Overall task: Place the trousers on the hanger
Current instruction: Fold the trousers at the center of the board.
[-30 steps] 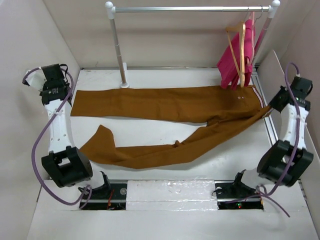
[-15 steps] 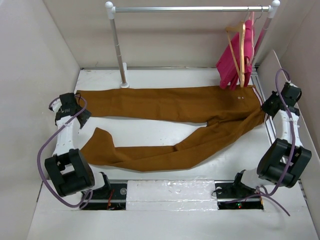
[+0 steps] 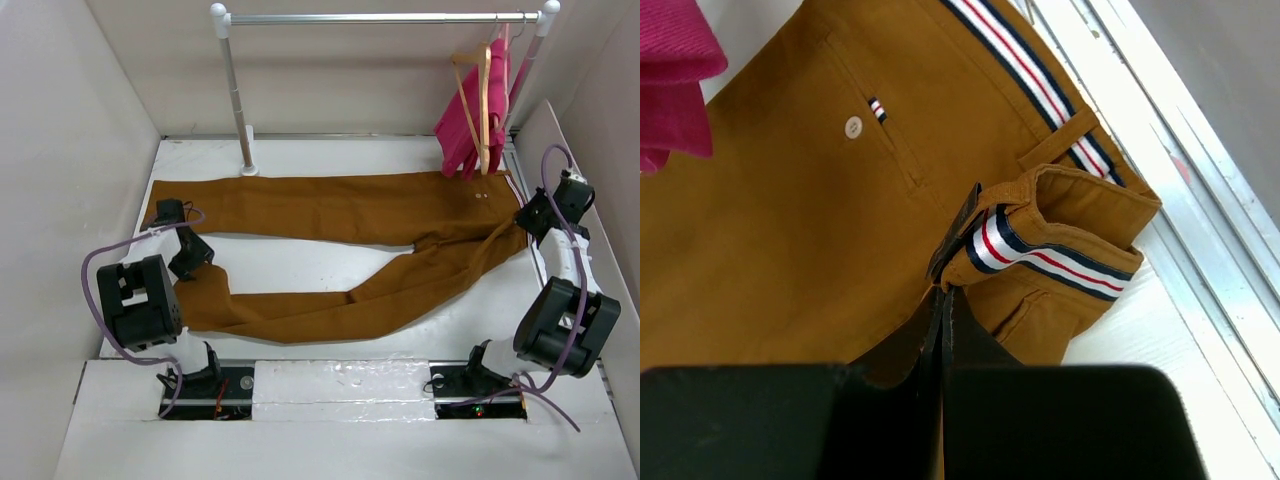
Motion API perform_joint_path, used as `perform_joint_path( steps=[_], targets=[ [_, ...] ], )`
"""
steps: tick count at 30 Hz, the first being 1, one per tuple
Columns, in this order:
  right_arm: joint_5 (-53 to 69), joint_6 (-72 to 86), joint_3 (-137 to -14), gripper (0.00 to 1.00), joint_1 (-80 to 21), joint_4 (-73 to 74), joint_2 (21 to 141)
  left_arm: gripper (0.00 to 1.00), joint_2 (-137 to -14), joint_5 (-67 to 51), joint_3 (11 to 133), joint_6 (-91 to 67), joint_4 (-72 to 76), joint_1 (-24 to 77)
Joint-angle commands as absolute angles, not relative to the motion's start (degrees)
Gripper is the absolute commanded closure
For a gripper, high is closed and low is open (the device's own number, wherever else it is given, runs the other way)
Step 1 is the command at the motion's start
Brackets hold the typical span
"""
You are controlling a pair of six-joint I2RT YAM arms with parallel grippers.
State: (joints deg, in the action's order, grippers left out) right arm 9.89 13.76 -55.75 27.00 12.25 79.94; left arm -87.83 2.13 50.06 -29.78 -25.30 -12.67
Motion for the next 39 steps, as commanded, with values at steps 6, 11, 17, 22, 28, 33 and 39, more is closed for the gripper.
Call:
perform_joint_path(
  steps=[6, 11, 17, 22, 28, 33, 39],
  targets=[
    [11.95, 13.62, -55.11, 1.0, 26.02, 8.7, 77.52, 1.0, -92.9, 9.04, 52.2, -31.29, -22.41, -12.13],
    [12.92, 14.06, -54.93, 1.0, 26.02, 8.0, 77.34, 1.0, -95.01, 18.09, 57.38, -31.99, -22.76, -15.64],
    [13.45, 14.5, -55.02, 1.0, 25.49, 8.7, 78.4, 1.0, -98.87, 29.25, 71.27, -34.62, -25.31, -16.88],
    [13.54, 14.85, -55.2, 1.0, 25.49, 8.79, 78.31, 0.82, -102.83, 27.0, 80.24, -33.05, -31.63, -18.37],
    [15.03, 16.87, -53.18, 1.0, 23.82, 6.33, 77.52, 0.31, -91.16, 23.29, 71.3, -33.83, -30.5, -18.37],
    [15.91, 17.14, -51.68, 1.0, 23.29, 5.36, 76.55, 0.36, -78.77, 24.61, 60.05, -36.91, -29.44, -20.47],
    [16.17, 16.26, -51.33, 1.0, 23.29, 6.85, 75.24, 0.45, -74.79, 9.96, 48.62, -40.08, -23.39, -35.93]
  ],
)
